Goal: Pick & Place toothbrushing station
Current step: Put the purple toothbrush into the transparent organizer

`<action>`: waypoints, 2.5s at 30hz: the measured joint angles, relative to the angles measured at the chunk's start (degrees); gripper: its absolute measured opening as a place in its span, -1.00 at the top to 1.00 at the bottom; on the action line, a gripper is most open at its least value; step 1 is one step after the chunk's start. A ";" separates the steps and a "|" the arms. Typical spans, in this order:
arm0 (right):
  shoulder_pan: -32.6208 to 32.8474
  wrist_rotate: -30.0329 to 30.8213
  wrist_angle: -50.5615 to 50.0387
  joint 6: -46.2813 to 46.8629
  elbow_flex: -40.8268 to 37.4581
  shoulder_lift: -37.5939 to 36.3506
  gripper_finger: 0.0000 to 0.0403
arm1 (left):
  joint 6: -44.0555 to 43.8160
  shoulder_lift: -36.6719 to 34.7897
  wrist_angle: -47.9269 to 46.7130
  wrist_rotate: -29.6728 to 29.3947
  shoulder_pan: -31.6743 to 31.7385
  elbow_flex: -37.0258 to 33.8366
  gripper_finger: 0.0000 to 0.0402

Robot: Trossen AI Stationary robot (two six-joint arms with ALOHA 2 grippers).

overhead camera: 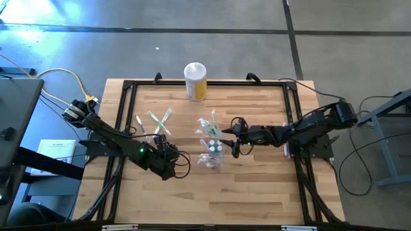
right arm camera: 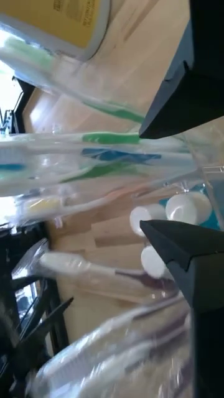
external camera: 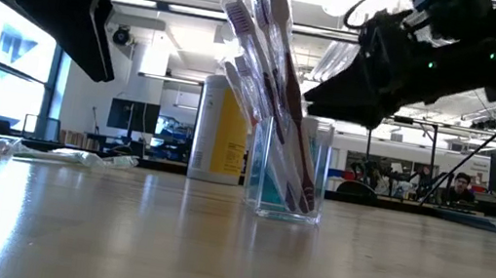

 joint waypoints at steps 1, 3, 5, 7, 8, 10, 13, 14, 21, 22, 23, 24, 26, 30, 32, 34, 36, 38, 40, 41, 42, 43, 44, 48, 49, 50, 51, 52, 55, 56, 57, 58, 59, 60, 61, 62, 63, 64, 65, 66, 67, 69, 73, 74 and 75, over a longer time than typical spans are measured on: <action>0.24 -0.02 -1.60 0.00 0.00 -1.44 -0.08 | 0.00 0.00 0.00 0.00 0.01 0.00 -0.04; 0.70 -0.04 -5.27 0.03 0.00 -4.42 -0.08 | 0.00 0.00 -0.02 0.00 0.00 0.00 -0.04; 1.12 0.05 -8.25 0.06 0.00 -7.64 -0.08 | 0.00 0.00 -0.06 0.00 0.02 0.00 -0.04; 1.71 0.09 -10.89 0.04 0.00 -10.80 -0.08 | 0.14 0.00 -0.10 0.00 0.02 0.00 -0.04; 2.00 0.09 -12.16 0.02 0.02 -12.29 -0.08 | 0.29 0.00 -0.11 -0.02 0.02 0.00 -0.04; 2.75 0.08 -14.66 0.02 0.02 -15.16 -0.08 | 0.44 0.00 -0.14 -0.01 0.01 0.00 -0.04; 3.96 0.28 -18.88 -0.28 0.02 -19.53 -0.08 | 0.44 0.00 -0.16 -0.01 0.02 0.00 -0.04; 4.38 0.95 -20.48 -0.46 0.02 -20.97 -0.08 | 0.44 0.00 -0.16 0.00 0.02 0.00 -0.04; 7.11 8.23 -31.52 -0.54 0.03 -29.10 -0.08 | 0.44 0.00 -0.07 0.00 0.01 0.00 -0.04; 7.16 8.80 -33.33 -0.31 0.23 -29.99 -0.08 | 0.42 0.00 -0.05 0.00 0.00 0.00 -0.04; 7.16 9.30 -35.71 0.08 0.70 -30.76 -0.08 | 0.44 0.00 0.01 0.00 0.01 0.00 -0.04; 7.14 9.78 -38.53 0.97 1.34 -31.41 -0.08 | 0.44 0.00 0.10 -0.01 0.02 0.00 -0.04; 7.12 11.83 -45.11 3.84 3.16 -31.97 -0.08 | 0.42 0.00 0.35 0.00 0.02 0.00 -0.04; 7.07 14.69 -60.09 13.29 7.81 -31.47 -0.08 | 0.43 0.00 0.60 0.00 0.02 0.00 -0.04; 6.69 15.12 -66.06 20.28 10.02 -30.60 -0.08 | 0.42 0.00 0.58 0.00 0.02 0.00 -0.04; 5.92 14.72 -72.44 27.80 11.52 -30.07 -0.08 | 0.44 0.00 0.57 -0.03 0.02 0.00 -0.04; 5.01 13.30 -77.74 36.21 12.78 -29.41 -0.08 | 0.49 0.00 0.59 -0.13 0.02 0.00 -0.04; 3.71 10.04 -83.41 43.17 13.36 -28.98 -0.08 | 1.00 0.00 0.59 -0.15 0.02 0.00 -0.04; 2.10 7.00 -87.82 48.94 13.46 -28.45 -0.08 | 1.37 0.00 0.68 -0.15 0.02 0.00 -0.04; 1.12 5.78 -90.01 51.54 13.50 -28.35 -0.08 | 1.40 0.00 0.72 -0.15 0.02 0.00 -0.04; 0.19 4.52 -92.34 53.97 13.49 -28.34 -0.08 | 1.46 0.00 0.73 -0.15 0.02 -0.01 -0.04; -0.74 3.41 -94.26 56.07 13.51 -28.16 -0.08 | 1.49 0.00 0.82 -0.17 0.02 0.00 -0.04; -1.73 2.59 -95.64 57.77 13.53 -27.73 -0.08 | 1.49 0.00 0.87 -0.17 0.02 0.00 -0.04; -5.43 -1.06 -99.19 60.08 13.53 -27.19 -0.08 | 1.70 0.00 0.84 -0.20 0.02 0.00 -0.04; -6.40 -1.84 -99.80 60.16 13.54 -26.94 -0.08 | 1.70 0.00 0.85 -0.20 0.02 0.00 -0.04; -7.30 -2.22 -100.51 60.58 13.54 -26.68 -0.08 | 1.70 0.00 0.89 -0.22 0.02 0.00 -0.04; -8.30 -2.76 -101.51 61.45 13.53 -26.51 -0.08 | 1.70 0.00 0.95 -0.24 0.02 0.00 -0.04; -9.33 -3.21 -102.60 62.42 13.53 -26.26 -0.08 | 1.70 0.00 0.97 -0.26 0.02 0.00 -0.04; -12.28 -3.65 -106.64 64.16 13.53 -25.29 -0.08 | 1.70 0.00 1.05 -0.26 0.02 -0.02 -0.04; -13.32 -3.77 -108.11 64.46 13.53 -24.83 -0.08 | 1.70 0.00 1.05 -0.26 0.02 -0.02 -0.04; -14.21 -3.85 -109.26 64.57 13.53 -24.38 -0.08 | 1.70 0.00 1.07 -0.26 0.02 -0.02 -0.04; -15.05 -3.99 -110.51 64.57 13.53 -23.79 -0.08 | 1.70 0.00 1.07 -0.26 0.02 -0.02 -0.04; -15.85 -3.94 -111.20 64.53 13.53 -23.22 -0.08 | 1.70 0.00 1.07 -0.26 0.02 -0.02 -0.04; -16.61 -4.02 -111.10 64.45 13.52 -22.71 -0.08 | 1.70 0.00 1.07 -0.26 0.02 -0.02 -0.04; -17.16 -4.28 -110.95 64.30 13.52 -22.29 -0.07 | 1.70 0.00 1.04 -0.26 0.02 -0.02 -0.04; -17.66 -4.52 -111.07 64.08 13.53 -21.71 -0.07 | 1.70 0.00 1.01 -0.26 0.02 -0.02 -0.04; -18.18 -4.66 -111.34 64.01 13.52 -20.96 -0.05 | 1.76 0.00 1.04 -0.26 0.02 -0.02 -0.04; -18.76 -4.68 -111.29 64.00 13.51 -20.19 -0.03 | 2.01 0.00 1.07 -0.26 0.02 -0.02 -0.04; -19.48 -4.70 -111.12 64.00 13.51 -19.42 -0.01 | 2.19 0.00 1.07 -0.26 0.02 -0.02 -0.04; -20.25 -4.67 -111.11 63.95 13.51 -18.59 0.01 | 2.55 0.00 1.06 -0.25 0.02 -0.02 -0.04; -21.08 -4.67 -111.24 63.89 13.51 -17.60 0.04 | 2.68 0.00 1.20 -0.26 0.02 -0.02 -0.04; -23.00 -5.03 -111.15 62.63 13.51 -15.43 0.10 | 2.89 0.00 1.64 -0.24 0.02 -0.02 -0.04; -26.46 -6.40 -111.14 59.05 13.51 -10.51 0.22 | 2.86 0.00 1.60 -0.24 0.02 -0.02 -0.04; -27.22 -6.38 -111.12 58.19 13.51 -9.30 0.24 | 2.86 0.00 1.59 -0.24 0.02 -0.02 -0.04; -27.98 -6.38 -111.16 57.54 13.51 -8.18 0.26 | 2.86 0.00 1.57 -0.24 0.02 -0.02 -0.04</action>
